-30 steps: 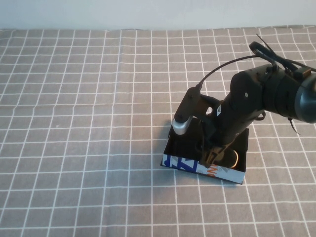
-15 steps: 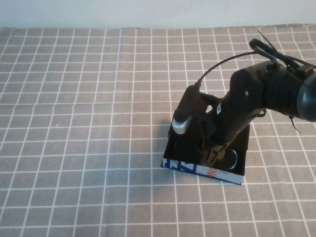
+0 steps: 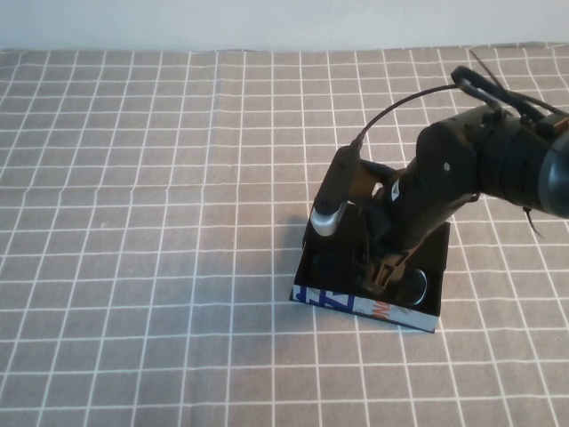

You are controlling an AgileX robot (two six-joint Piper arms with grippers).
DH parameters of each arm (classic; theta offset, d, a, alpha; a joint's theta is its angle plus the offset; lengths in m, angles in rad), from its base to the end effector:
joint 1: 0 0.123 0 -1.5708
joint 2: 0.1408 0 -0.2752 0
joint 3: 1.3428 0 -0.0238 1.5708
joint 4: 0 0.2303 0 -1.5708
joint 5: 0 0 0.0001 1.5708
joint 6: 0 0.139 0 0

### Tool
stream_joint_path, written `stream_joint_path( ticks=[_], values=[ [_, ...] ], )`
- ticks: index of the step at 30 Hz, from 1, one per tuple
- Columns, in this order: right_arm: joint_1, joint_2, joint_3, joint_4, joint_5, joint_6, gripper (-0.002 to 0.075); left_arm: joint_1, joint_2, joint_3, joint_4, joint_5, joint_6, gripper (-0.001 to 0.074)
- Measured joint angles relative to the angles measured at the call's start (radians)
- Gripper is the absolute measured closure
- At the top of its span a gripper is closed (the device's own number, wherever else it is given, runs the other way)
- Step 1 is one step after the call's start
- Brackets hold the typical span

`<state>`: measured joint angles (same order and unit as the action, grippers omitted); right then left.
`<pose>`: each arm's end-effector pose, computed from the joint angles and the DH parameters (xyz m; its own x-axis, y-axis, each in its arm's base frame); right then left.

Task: Take glasses out of glasses case
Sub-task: Pick up the glasses from the glasses case

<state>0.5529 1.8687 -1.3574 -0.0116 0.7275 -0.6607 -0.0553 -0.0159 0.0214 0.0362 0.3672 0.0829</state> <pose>0.3351 0.2055 0.1721 -0.2854 -0.9052 -0.3148 -0.8920 0.3710 -0.2581 0.0878 -0.0031 0.1606 -0.2741 0.1318 -0.9526 0.0752 0.9905 0.1153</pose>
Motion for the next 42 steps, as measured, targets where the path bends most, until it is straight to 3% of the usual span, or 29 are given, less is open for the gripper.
stream_joint_path(
  ticks=[42],
  values=[
    [0.022,0.029,0.0,0.033,0.045,0.0,0.0311,0.0,0.0,0.0,0.0,0.0,0.0,0.074]
  ],
)
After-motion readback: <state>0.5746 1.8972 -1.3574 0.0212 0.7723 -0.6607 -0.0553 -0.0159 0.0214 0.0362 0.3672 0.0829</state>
